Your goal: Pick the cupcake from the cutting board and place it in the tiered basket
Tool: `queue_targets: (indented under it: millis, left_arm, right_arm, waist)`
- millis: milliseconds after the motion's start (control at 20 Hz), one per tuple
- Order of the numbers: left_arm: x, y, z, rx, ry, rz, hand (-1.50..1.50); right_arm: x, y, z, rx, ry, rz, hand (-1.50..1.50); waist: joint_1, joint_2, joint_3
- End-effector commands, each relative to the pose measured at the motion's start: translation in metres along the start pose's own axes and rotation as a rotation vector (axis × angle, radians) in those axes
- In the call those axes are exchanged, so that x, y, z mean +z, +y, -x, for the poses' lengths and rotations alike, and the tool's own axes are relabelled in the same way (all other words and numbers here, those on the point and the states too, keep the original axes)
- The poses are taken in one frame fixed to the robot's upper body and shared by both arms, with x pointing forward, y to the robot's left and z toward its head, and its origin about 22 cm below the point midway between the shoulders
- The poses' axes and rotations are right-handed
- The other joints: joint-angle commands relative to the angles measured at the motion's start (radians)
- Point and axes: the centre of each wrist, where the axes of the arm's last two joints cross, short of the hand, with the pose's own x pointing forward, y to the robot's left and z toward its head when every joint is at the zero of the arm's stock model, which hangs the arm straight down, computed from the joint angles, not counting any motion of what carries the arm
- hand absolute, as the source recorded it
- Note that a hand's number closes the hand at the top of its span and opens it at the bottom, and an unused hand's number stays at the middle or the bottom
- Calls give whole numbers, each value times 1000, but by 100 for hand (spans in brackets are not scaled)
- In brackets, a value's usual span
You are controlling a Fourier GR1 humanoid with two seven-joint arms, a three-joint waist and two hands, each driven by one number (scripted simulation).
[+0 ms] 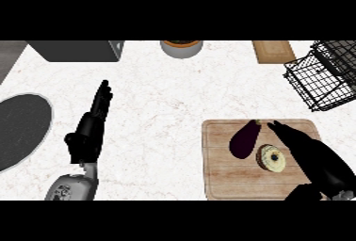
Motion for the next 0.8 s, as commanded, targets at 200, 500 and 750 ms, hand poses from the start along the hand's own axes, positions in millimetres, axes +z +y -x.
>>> queue_targets:
  millis: [200,500,750]
  left_arm:
    - [20,0,6,-2,0,6,0]
    - [-4,5,0,-7,-8,3,0]
    - [4,13,0,-10,3,11,0]
  right_arm:
    - [-13,29,12,-17,-5,-26,-150]
    - [-14,24,9,-51,-4,-1,-150]
    - [-9,24,16,-101,-27,32,-150]
  waist:
    - [1,-1,0]
    - [-2,0,0]
    - [-2,-1,0]
